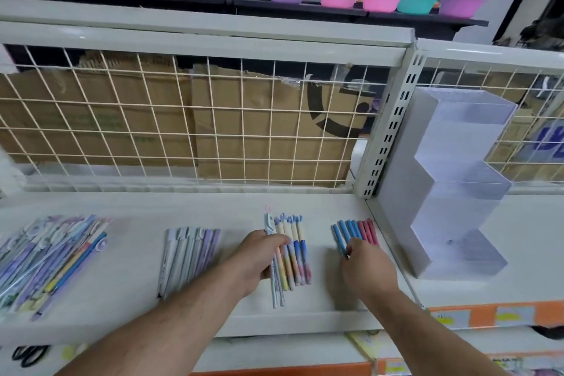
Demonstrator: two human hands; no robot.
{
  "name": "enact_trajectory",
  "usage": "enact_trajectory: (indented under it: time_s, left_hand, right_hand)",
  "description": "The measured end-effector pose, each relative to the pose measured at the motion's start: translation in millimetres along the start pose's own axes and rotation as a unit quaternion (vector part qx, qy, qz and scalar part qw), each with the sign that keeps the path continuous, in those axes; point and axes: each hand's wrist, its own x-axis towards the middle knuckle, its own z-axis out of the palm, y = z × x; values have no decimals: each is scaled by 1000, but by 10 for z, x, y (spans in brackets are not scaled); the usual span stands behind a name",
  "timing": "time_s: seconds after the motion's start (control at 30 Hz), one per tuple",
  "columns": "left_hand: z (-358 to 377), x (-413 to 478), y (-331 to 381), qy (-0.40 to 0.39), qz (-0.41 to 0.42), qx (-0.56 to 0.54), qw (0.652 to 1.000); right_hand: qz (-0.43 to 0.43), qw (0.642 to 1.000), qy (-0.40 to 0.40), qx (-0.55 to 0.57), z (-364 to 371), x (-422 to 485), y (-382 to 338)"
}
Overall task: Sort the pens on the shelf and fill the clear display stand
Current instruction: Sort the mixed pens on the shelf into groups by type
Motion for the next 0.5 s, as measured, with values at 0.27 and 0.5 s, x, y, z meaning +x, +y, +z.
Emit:
enact_trajectory:
  time_s: [0.27, 0.5]
  left_hand:
    - [117, -6, 2, -2, -4, -30, 1000]
    - [92, -51, -14, -36, 13, -68, 997]
  right_hand:
    - [-37, 999, 5, -5, 20, 118, 110]
    - [-50, 998, 11, 39, -20, 73, -11]
